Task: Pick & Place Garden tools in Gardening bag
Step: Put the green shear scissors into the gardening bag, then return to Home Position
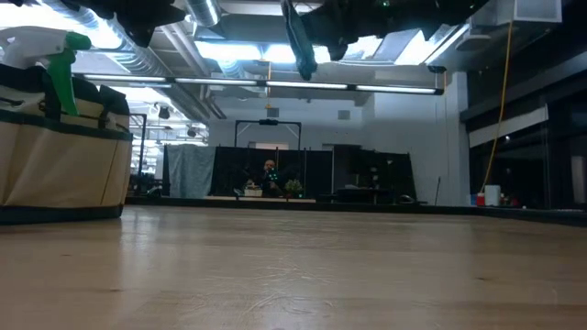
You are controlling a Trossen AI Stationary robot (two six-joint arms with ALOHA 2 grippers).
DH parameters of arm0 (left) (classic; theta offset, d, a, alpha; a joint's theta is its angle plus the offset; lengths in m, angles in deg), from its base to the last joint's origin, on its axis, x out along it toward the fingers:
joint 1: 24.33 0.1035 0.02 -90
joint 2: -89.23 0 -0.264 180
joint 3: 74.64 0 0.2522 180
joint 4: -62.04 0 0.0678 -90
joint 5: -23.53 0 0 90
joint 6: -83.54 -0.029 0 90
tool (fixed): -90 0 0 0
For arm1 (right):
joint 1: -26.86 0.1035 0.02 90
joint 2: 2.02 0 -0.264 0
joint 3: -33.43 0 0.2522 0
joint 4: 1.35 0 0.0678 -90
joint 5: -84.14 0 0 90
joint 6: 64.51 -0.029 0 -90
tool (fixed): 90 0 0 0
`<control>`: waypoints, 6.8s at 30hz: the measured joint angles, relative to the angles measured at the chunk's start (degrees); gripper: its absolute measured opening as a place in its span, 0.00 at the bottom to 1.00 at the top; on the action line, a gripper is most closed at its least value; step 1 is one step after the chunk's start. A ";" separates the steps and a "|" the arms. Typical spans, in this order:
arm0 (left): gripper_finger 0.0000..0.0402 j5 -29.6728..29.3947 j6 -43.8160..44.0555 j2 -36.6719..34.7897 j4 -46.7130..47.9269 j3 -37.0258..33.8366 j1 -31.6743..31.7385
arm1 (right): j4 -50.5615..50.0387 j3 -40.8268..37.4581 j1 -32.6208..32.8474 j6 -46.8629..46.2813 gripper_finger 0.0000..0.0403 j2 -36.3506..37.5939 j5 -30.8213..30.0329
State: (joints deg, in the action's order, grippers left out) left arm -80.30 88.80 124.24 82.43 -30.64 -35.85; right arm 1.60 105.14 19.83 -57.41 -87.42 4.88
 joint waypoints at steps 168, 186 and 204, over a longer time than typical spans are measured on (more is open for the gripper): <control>0.14 1.69 60.78 -14.99 41.20 -0.05 -18.87 | -23.19 18.88 -1.59 -9.62 0.48 -15.08 4.29; 0.38 -0.59 57.87 -14.99 45.20 -0.04 -18.87 | -23.41 18.88 -1.59 -9.12 0.48 -15.08 4.31; 0.42 -8.72 51.12 -13.44 51.21 -0.07 -18.87 | -29.45 18.88 -3.82 -7.13 0.48 -15.08 4.31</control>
State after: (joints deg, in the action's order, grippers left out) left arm -89.02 139.93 110.79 133.64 -30.71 -54.72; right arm -27.85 124.03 16.01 -64.54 -102.50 9.19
